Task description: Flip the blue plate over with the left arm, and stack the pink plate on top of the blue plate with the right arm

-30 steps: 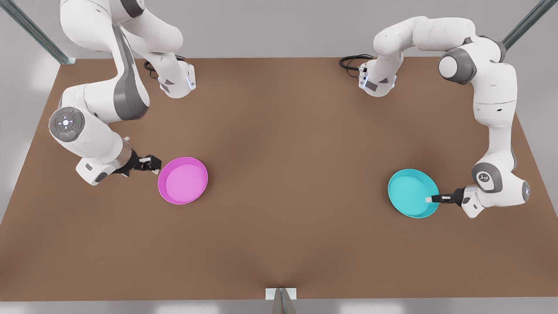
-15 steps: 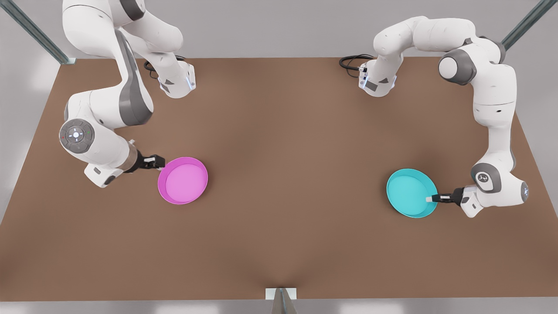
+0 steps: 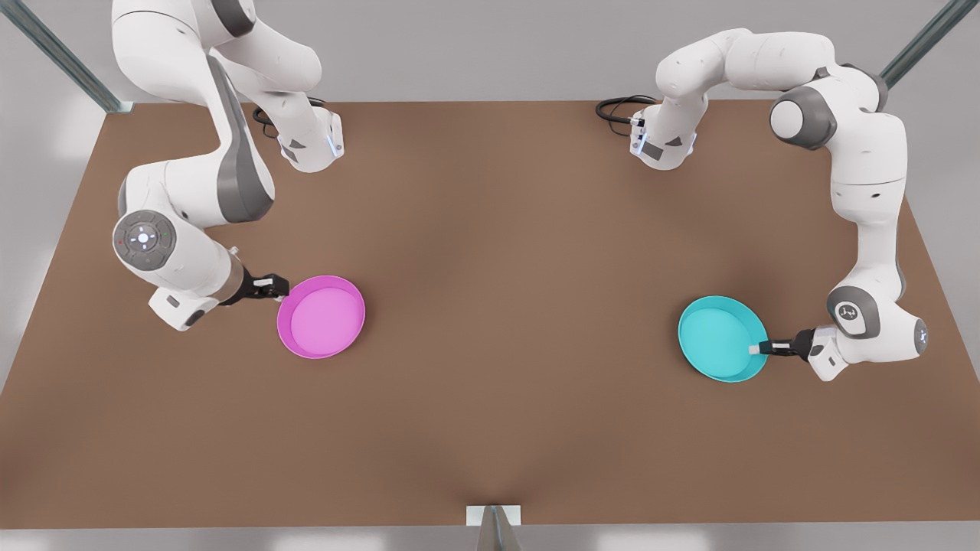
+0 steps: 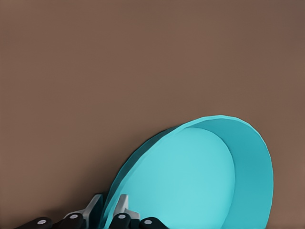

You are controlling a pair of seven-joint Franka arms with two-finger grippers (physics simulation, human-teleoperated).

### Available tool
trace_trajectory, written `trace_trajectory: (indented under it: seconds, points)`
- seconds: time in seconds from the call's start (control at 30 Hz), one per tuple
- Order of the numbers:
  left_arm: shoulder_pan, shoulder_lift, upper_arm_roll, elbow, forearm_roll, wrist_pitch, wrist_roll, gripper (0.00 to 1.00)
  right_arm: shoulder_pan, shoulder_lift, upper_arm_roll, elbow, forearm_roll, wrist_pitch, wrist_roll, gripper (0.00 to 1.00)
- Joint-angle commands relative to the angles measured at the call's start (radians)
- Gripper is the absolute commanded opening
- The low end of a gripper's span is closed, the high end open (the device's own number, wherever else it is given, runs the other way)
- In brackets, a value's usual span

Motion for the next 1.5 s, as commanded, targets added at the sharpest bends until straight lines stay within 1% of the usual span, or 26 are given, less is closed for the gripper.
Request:
trace_trajectory:
  seconds: [0.0,0.13,0.33,0.4,0.8,0.87,1.03,1.1,1.13,1.17,1.23,1.3,1.4,1.47]
  points:
    - [0.0,0.0,0.0,0.0,0.0,0.0,0.0,0.32,0.0,0.0,0.0,0.001,-0.002,0.0,-0.001,1.0]
    - [0.0,0.001,0.0,0.0,0.0,-0.003,-0.002,0.29,0.012,0.009,0.0,-0.001,-0.065,-0.002,0.001,1.0]
    - [0.0,0.001,0.0,0.0,0.0,-0.005,-0.008,0.26,0.003,0.018,0.0,0.008,-0.099,0.009,-0.005,1.0]
    - [0.0,0.0,0.0,0.0,0.0,-0.005,-0.009,0.25,0.0,0.063,-0.001,0.076,-0.136,0.026,0.001,1.0]
    - [-0.003,-0.026,0.011,0.006,0.001,-0.054,-0.012,0.22,0.0,0.064,-0.001,0.082,-0.134,0.027,0.002,1.0]
    - [-0.003,-0.026,0.011,0.032,0.038,-0.078,-0.017,0.21,0.001,0.064,-0.001,0.082,-0.134,0.027,0.002,1.0]
    - [-0.005,-0.041,0.011,0.048,0.041,-0.12,-0.02,0.21,-0.002,0.066,-0.001,0.082,-0.134,0.027,0.001,1.0]
    - [-0.011,-0.049,-0.011,0.103,0.146,-0.186,-0.13,0.21,0.0,0.064,-0.001,0.082,-0.134,0.027,0.002,1.0]
    - [-0.012,-0.049,-0.015,0.123,0.155,-0.21,-0.156,0.21,0.0,0.066,-0.001,0.082,-0.134,0.027,0.002,1.0]
    - [-0.012,-0.049,-0.049,0.137,0.205,-0.222,-0.204,0.21,0.001,0.066,-0.001,0.082,-0.134,0.027,0.002,1.0]
    - [-0.012,-0.049,-0.17,0.166,0.405,-0.264,-0.391,0.21,0.003,0.066,-0.001,0.082,-0.134,0.027,0.002,1.0]
    - [-0.012,-0.049,-0.265,0.178,0.569,-0.311,-0.517,0.21,0.0,0.064,-0.001,0.082,-0.134,0.027,0.002,1.0]
    - [-0.012,-0.049,-0.41,0.199,0.83,-0.434,-0.689,0.21,0.0,0.066,-0.001,0.082,-0.134,0.027,0.002,1.0]
    - [-0.015,-0.049,-0.456,0.199,0.905,-0.463,-0.772,0.21,0.0,0.064,-0.001,0.082,-0.134,0.027,0.002,1.0]
